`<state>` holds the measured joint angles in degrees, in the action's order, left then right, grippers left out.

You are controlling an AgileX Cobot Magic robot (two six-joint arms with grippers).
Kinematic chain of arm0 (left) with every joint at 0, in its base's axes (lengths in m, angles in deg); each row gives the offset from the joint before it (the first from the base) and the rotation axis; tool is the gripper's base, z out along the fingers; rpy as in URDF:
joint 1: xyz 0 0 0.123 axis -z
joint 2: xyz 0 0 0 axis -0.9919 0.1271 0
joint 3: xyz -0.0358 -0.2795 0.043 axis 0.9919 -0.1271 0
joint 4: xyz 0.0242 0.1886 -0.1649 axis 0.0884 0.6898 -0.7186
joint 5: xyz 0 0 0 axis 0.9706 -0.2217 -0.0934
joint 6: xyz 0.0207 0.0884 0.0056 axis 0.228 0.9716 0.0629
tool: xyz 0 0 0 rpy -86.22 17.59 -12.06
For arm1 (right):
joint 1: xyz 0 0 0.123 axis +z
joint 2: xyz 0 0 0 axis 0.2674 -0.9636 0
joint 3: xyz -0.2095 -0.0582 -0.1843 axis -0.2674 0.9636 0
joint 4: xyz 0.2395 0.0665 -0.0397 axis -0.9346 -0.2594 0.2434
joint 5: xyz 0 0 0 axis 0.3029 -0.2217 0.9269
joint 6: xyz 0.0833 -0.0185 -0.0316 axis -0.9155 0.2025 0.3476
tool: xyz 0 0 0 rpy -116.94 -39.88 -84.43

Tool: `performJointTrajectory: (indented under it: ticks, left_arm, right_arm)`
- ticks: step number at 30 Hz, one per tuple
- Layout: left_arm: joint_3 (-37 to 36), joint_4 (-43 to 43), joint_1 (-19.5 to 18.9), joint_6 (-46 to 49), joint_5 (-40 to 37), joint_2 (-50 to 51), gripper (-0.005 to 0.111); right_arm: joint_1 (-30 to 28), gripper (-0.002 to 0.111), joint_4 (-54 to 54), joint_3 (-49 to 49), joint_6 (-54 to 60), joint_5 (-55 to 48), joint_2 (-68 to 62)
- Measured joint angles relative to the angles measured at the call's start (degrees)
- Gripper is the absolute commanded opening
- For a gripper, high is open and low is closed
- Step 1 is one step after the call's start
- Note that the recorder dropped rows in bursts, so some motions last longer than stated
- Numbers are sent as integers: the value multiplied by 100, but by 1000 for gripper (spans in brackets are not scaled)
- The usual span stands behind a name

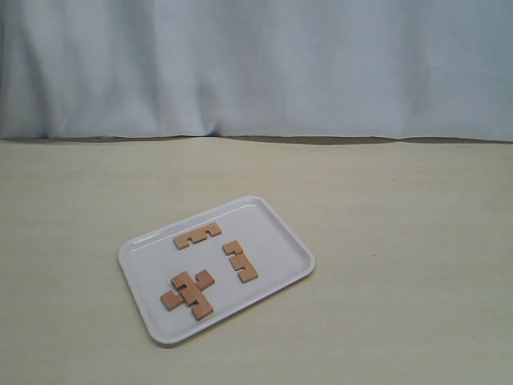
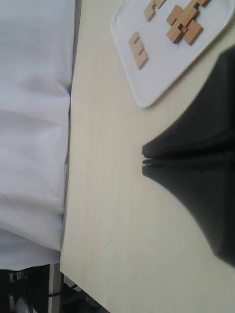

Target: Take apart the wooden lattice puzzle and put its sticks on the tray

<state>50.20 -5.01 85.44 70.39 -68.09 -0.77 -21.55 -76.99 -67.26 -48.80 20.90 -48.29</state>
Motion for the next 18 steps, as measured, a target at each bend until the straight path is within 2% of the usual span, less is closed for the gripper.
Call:
performJointTrajectory:
  ticks: [12,18]
  left_arm:
    - [0,0,0,0,0,0,0]
    - [0,0,0,0,0,0,0]
  right_arm:
    - [0,4,-234,0,50,-407,0]
    - [0,4,-271,0,50,-1195,0]
